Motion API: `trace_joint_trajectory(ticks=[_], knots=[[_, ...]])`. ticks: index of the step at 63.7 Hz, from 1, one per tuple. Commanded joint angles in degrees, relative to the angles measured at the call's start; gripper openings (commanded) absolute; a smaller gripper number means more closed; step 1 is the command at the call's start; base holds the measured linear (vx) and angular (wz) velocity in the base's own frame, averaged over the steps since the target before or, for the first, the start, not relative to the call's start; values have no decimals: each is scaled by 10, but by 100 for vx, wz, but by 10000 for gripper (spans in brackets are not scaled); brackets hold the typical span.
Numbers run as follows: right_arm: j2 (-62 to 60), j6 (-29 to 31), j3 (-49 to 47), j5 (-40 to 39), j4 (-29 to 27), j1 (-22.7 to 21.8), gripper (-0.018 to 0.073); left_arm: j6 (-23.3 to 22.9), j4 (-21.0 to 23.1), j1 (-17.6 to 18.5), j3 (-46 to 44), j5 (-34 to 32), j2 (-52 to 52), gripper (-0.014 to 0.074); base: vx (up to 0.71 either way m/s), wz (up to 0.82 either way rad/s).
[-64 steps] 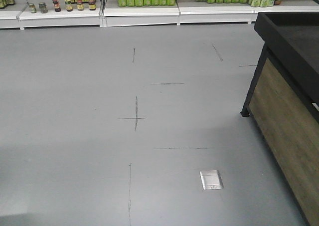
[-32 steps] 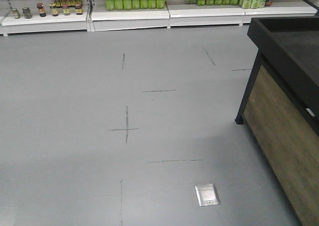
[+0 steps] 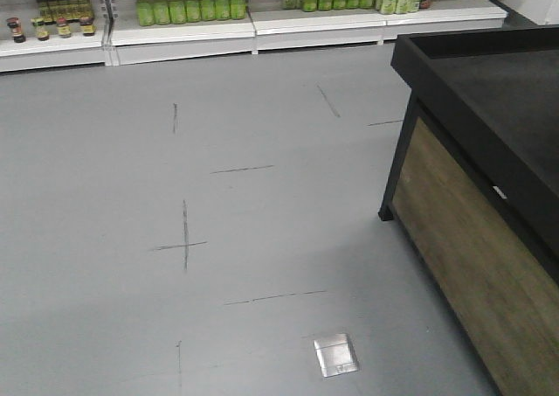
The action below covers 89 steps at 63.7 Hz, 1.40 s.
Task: Pick three apples into basket with both arms
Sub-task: 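Drive the base forward across the floor toward the fruit tables, then turn the base toward the light-blue basket on the fruit table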
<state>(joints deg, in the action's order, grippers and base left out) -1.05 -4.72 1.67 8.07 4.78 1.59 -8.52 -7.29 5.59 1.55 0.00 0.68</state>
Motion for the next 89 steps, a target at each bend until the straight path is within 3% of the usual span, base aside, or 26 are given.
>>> trace_joint_trajectory(ticks=[1,89], knots=[[-4,4,7,-43,1,-2,-9,-5,5,0,2,-37,9,-6,8,-31],[-4,4,7,-43,1,-2,-9,-5,5,0,2,-37,9,-6,7,-50]])
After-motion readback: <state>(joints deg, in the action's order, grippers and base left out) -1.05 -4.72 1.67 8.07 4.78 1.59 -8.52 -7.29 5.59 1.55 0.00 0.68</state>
